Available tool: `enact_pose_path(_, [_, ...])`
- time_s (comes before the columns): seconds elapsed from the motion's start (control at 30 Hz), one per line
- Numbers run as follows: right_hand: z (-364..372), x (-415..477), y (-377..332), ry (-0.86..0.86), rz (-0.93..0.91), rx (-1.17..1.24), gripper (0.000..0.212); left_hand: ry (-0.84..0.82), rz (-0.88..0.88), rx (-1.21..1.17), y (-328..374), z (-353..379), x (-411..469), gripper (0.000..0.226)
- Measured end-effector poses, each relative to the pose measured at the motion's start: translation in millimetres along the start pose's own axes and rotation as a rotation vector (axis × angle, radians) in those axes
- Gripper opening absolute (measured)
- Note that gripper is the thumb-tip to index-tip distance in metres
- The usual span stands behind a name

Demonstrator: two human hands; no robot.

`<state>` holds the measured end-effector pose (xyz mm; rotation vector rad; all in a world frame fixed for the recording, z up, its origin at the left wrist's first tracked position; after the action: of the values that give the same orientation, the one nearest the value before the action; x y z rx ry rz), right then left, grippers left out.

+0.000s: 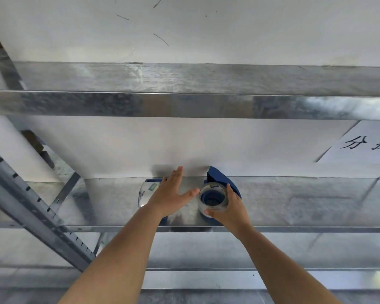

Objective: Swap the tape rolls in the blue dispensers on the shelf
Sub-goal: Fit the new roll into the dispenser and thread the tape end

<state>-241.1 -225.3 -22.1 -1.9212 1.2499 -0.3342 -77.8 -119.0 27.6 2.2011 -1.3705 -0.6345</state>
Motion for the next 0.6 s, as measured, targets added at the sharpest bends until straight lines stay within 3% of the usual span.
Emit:
enact_pose_path(0.43, [3,-10,-17,-0.029,-0.223,-0.396,0.101,0.002,0.006,-0.012,5,0,-5,0.091])
enact_pose_path(0.6, [-2,-12,-23,-0.113,-0.325,-0.504,0.102,-0.002,0.012,-0.008,7,2,-10,0.091])
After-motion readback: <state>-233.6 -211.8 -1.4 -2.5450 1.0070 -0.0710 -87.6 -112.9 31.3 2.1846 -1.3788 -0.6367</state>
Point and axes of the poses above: each hand's wrist, its own x-axis towards the middle knuckle, its own z-axis out of the palm, y = z × x, the point moved 5 cm from there along x, towards the middle knuckle, and after that the axes turned 4 degrees about z, right-handed, at the moved point
